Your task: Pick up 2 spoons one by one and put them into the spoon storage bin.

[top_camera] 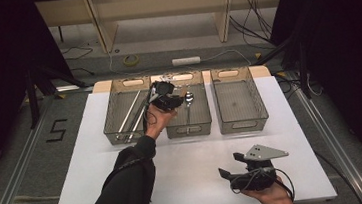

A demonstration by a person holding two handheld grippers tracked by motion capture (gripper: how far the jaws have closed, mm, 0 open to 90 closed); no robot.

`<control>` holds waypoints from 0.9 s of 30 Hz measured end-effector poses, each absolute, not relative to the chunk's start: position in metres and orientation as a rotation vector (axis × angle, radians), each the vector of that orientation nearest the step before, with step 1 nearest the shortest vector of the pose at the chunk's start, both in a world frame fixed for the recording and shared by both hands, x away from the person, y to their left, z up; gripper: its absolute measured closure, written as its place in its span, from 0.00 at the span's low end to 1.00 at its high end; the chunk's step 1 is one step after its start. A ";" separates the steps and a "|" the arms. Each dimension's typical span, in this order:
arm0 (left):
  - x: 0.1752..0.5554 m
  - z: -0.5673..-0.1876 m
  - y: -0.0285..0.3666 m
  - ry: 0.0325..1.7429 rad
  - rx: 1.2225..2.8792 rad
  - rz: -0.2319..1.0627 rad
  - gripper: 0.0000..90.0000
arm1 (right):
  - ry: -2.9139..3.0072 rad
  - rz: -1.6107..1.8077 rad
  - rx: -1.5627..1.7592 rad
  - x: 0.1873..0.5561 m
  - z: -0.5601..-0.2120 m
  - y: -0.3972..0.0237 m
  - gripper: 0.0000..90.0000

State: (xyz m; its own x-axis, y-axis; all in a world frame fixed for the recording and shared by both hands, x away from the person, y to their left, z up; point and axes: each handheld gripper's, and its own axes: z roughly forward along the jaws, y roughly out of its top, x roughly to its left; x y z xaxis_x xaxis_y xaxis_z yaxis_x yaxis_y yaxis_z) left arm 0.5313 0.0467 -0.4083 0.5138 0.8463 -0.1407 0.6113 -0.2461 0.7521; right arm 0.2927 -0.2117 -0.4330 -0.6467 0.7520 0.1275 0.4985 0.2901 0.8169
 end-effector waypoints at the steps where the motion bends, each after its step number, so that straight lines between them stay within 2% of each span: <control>1: 0.532 -0.409 0.047 1.192 1.969 0.376 0.84 | 2.281 1.286 1.141 0.293 -0.433 -0.212 0.30; 12: 0.532 -0.415 0.048 1.190 1.987 0.334 0.82 | 2.282 1.288 1.142 0.293 -0.433 -0.212 0.30; 14: 0.531 -0.413 0.049 1.171 2.022 0.330 0.73 | 2.282 1.285 1.145 0.292 -0.433 -0.212 0.30; 18: 0.526 -0.400 0.059 1.161 1.990 0.302 0.66 | 2.282 1.286 1.148 0.293 -0.433 -0.213 0.30; 23: 0.509 -0.382 0.071 1.091 2.031 0.259 0.51 | 2.281 1.285 1.146 0.293 -0.433 -0.212 0.30; 27: 0.488 -0.372 0.085 1.029 2.087 0.276 0.41 | 2.278 1.288 1.146 0.293 -0.433 -0.212 0.30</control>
State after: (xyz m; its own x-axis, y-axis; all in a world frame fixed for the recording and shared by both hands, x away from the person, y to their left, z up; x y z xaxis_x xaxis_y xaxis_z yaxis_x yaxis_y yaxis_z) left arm 0.4881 0.0852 -0.3721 0.6493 0.7481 -0.1367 0.5795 -0.3702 0.7260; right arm 0.2931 -0.2123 -0.4332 -0.6444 0.7535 0.1303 0.4998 0.2861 0.8175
